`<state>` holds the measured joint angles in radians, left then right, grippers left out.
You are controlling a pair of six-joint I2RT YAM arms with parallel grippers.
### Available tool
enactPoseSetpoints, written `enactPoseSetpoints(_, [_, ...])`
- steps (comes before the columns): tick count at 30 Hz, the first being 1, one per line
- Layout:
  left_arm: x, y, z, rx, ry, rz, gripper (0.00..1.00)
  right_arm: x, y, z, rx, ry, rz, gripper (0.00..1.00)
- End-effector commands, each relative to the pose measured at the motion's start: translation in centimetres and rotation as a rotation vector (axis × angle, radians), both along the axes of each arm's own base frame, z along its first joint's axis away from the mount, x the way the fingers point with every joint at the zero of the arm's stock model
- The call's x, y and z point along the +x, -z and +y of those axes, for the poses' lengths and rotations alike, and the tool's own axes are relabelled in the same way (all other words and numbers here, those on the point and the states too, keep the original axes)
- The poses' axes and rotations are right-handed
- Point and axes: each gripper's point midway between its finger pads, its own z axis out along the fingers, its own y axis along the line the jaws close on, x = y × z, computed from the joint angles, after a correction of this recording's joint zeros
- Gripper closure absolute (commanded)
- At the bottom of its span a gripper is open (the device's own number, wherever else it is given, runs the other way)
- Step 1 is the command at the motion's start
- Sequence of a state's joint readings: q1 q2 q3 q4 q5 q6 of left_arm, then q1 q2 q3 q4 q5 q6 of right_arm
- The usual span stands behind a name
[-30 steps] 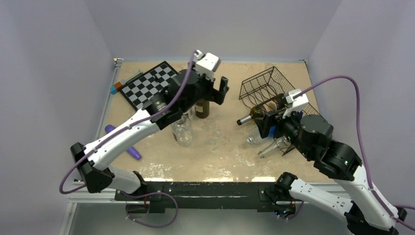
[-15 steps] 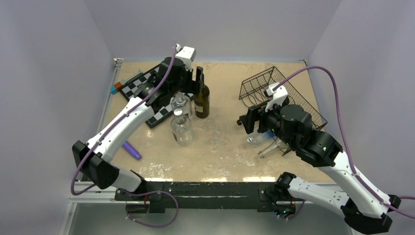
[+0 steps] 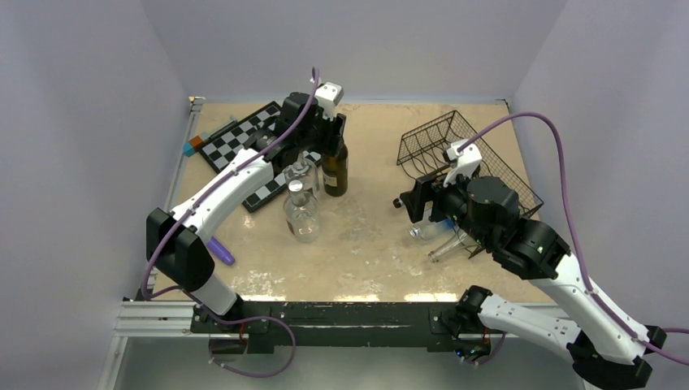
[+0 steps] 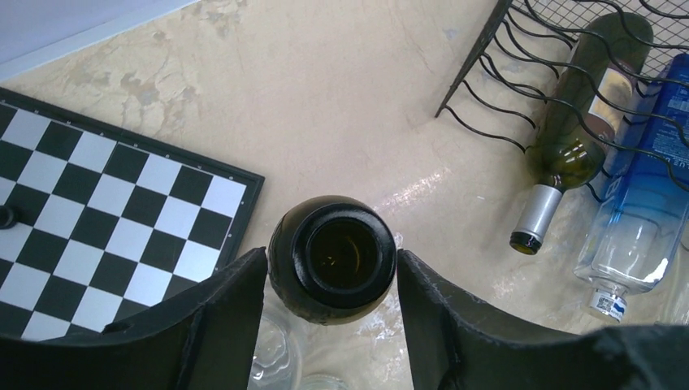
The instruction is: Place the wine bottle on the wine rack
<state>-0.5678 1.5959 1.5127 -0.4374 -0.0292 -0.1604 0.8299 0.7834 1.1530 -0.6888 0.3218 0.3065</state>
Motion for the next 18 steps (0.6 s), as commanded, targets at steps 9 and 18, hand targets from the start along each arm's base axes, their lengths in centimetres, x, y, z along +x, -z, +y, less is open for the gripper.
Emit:
enactPoseSetpoints(9, [1.2, -3.0, -1.7, -0.056, 0.089, -0.097, 0.63, 0.6, -0.4, 0.0, 0.016, 0.033, -0.006, 0.2])
enactPoseSetpoints(18, [0.1, -6.0, -1.6, -0.063, 0.139, -0.147, 1.0, 0.6, 0.1, -0.1, 0.005, 0.035, 0.003, 0.19])
